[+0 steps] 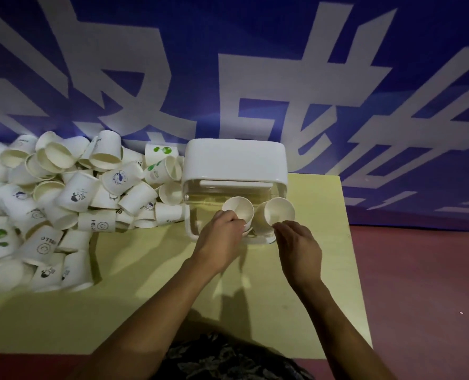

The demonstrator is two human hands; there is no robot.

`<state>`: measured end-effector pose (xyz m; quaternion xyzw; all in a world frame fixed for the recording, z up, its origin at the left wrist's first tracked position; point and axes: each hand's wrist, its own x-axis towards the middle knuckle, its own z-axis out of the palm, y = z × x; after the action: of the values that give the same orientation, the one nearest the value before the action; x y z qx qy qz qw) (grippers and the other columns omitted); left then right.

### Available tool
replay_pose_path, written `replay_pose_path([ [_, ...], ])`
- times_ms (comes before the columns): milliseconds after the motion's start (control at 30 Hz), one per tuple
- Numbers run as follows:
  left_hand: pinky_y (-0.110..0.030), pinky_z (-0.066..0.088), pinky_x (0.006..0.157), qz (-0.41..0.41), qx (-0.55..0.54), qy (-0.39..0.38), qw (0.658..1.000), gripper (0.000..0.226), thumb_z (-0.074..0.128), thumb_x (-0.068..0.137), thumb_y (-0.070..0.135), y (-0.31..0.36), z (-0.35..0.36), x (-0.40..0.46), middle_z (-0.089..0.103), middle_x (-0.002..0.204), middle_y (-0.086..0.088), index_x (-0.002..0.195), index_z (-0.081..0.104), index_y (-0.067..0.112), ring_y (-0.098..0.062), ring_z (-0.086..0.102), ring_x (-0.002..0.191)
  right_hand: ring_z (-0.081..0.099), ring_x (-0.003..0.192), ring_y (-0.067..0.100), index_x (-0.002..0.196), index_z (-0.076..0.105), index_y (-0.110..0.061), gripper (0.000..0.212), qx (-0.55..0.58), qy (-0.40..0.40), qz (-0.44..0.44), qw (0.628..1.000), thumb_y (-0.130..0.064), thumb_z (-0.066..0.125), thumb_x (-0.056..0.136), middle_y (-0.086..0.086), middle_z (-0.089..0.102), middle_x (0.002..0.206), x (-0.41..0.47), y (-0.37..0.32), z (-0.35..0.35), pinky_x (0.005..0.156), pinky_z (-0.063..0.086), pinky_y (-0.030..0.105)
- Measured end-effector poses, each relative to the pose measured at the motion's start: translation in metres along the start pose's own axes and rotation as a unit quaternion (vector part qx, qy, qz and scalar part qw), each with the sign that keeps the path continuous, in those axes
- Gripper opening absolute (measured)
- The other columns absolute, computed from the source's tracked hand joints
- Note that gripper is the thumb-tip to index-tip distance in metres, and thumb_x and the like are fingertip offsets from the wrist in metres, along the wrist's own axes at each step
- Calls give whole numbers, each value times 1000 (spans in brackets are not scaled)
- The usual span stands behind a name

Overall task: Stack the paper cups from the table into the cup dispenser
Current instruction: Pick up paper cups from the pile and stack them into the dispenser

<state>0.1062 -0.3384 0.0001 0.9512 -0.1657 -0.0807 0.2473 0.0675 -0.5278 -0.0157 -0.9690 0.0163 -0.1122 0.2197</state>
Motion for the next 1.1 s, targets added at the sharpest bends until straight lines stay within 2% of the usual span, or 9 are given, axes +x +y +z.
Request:
replay_pose_path([
  [200, -30, 45, 90, -52, 73, -67, 994, 24, 50, 95, 17, -1, 28, 17, 60, 109, -3, 108, 70, 19, -23, 49, 108, 56, 68, 28, 83, 71, -25, 11, -65, -85, -47, 993, -14, 71, 83, -5, 66, 74, 14, 21, 26, 57, 37, 30],
  [333, -31, 46, 87, -64, 80, -70, 992, 23, 50, 94, 16, -1, 37, 23, 61, 107, -2, 104, 70, 19, -23, 49, 106, 54, 59, 29, 67, 60, -21, 18, -69, -109, -55, 990, -14, 71, 80, -2, 59, 64, 19, 20, 31, 57, 26, 28],
  [467, -32, 46, 88, -71, 66, -57, 994, 24, 48, 96, 19, -2, 37, 25, 61, 108, -1, 107, 70, 19, -21, 50, 106, 52, 54, 29, 65, 57, -20, 21, -66, -117, -60, 989, -17, 62, 85, -1, 56, 62, 15, 18, 31, 56, 24, 28],
  [533, -34, 47, 88, -62, 34, -22, 997, 27, 47, 97, 24, -1, 32, 19, 60, 111, 0, 113, 68, 18, -21, 50, 106, 55, 58, 29, 73, 62, -21, 22, -57, -108, -51, 991, -24, 48, 89, -2, 61, 71, 12, 15, 32, 53, 28, 28],
  [567, -35, 48, 87, -54, 22, 3, 998, 27, 48, 96, 25, 0, 28, 15, 60, 112, 1, 114, 67, 17, -20, 50, 105, 57, 62, 28, 81, 66, -21, 22, -52, -98, -47, 993, -26, 48, 91, -4, 65, 80, 10, 12, 32, 53, 34, 28],
  [633, -34, 49, 81, -52, 5, 55, 997, 25, 52, 94, 23, -2, 19, 5, 60, 111, 2, 112, 67, 16, -20, 52, 102, 59, 70, 28, 94, 70, -19, 10, -27, -68, -43, 996, -21, 61, 89, -3, 69, 94, 9, 3, 28, 57, 46, 33],
  [767, -30, 49, 76, -93, -14, 112, 989, 20, 55, 92, 22, -31, 0, -25, 62, 106, 4, 107, 68, 18, -17, 56, 96, 60, 78, 26, 97, 69, -16, 12, 29, -41, -78, 996, -14, 69, 86, -3, 68, 98, 6, -34, 26, 59, 51, 35],
  [967, -35, 51, 76, -241, 2, 111, 964, 21, 57, 90, 23, -115, -24, -83, 65, 106, -1, 108, 68, 18, -23, 59, 98, 64, 83, 24, 99, 69, -17, 11, 80, -155, -161, 971, -21, 63, 90, -3, 66, 100, -5, -92, 64, 60, 54, 37],
  [1100, -35, 51, 78, -298, 10, 110, 948, 25, 60, 88, 21, -176, -48, -121, 66, 107, -5, 111, 67, 14, -26, 61, 98, 64, 89, 25, 104, 68, -19, 17, 74, -234, -175, 953, -25, 57, 92, -3, 66, 106, -16, -134, 93, 62, 53, 35],
])
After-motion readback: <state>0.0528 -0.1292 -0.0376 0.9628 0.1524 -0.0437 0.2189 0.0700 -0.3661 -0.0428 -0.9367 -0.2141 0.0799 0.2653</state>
